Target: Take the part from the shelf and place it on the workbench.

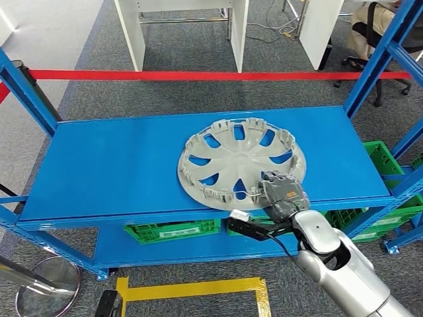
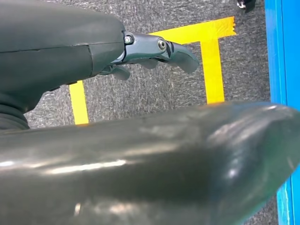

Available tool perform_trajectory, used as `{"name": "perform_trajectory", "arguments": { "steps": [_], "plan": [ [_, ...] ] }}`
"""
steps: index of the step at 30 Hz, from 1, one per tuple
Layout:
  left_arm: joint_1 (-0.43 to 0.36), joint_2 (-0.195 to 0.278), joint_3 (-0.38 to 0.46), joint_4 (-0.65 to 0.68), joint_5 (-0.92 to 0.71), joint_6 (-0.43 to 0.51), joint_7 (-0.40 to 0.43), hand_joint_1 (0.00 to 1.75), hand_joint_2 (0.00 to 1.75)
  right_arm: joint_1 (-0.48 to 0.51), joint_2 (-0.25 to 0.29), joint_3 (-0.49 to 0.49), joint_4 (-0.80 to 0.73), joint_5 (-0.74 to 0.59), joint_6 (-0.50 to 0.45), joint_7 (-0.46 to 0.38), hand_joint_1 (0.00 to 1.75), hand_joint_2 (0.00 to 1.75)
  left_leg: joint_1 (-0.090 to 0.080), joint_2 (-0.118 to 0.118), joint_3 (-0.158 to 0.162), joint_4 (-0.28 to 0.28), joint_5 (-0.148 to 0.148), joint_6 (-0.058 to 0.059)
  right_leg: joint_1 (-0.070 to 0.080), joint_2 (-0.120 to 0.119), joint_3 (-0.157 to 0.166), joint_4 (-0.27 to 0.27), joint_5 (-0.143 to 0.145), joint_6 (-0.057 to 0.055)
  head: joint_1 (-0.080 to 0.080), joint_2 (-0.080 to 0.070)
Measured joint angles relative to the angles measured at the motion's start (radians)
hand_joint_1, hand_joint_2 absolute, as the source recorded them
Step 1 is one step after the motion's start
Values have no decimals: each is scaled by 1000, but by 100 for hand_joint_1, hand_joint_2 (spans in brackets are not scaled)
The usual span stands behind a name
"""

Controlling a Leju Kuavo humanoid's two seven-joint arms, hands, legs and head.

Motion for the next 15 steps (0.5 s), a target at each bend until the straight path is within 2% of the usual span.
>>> {"name": "perform_trajectory", "arguments": {
  "steps": [1, 5, 7, 8, 10, 11, 12, 13, 14, 15],
  "plan": [
    [0, 0, 0, 0, 1, 1, -1, 0, 0, 5, -1, 1, -17, -4, -15, -2, 175, 175, 0, 0, 0, 0, 0, 0, 0, 0, 0, 0, 0, 0, 0, 0],
    [2, 0, 0, 0, 15, 3, -16, 0, 175, 57, -4, -12, -111, -37, -136, -35, 175, 175, 0, 0, -2, 0, 0, 0, 0, 0, -2, 0, 0, 0, 0, 0],
    [7, 0, 7, 1, 47, 15, -56, 0, 175, 135, -1, -35, -199, -124, -245, -116, 175, 175, 0, -3, -4, 1, 0, 0, 0, -4, -2, 0, -1, 0, 0, 0],
    [13, 0, 15, 3, 70, 25, -87, 0, 175, 198, 3, -54, -260, -213, -317, -195, 175, 175, 0, -5, -5, 1, 0, 0, 0, -7, -3, 0, -2, 0, 1, 0],
    [33, 0, 35, 8, 106, 50, -148, 0, 175, 331, 15, -93, -396, -456, -456, -439, 175, 175, 0, -7, -10, 1, -1, 0, 0, -7, -6, 0, -3, 0, 2, 0],
    [42, 0, 43, 12, 114, 65, -173, 0, 175, 376, 21, -105, -452, -562, -496, -563, 175, 175, 0, -5, -12, 1, -1, 0, 0, -4, -9, 0, -3, 0, 2, 0],
    [48, 0, 48, 14, 118, 80, -195, 0, 175, 404, 26, -114, -500, -643, -515, -669, 175, 175, 0, -3, -13, 1, -1, 0, 0, -2, -11, 0, -3, 0, 2, 0],
    [50, 0, 53, 16, 121, 93, -212, 0, 175, 419, 31, -122, -538, -695, -518, -733, 175, 175, 0, -1, -12, 1, -1, 0, 0, -1, -11, 0, -3, 0, 2, 0],
    [49, -1, 57, 16, 125, 99, -224, 0, 175, 429, 37, -131, -568, -731, -514, -769, 175, 175, 0, -1, -12, 1, -1, 0, 0, -2, -11, 0, -3, 0, -5, 0],
    [49, -1, 60, 17, 128, 97, -229, 0, 175, 437, 43, -141, -592, -767, -503, -793, 175, 175, 1, -1, -11, 0, -2, 0, 1, -3, -9, 0, -3, 0, -34, 0]
  ]
}}
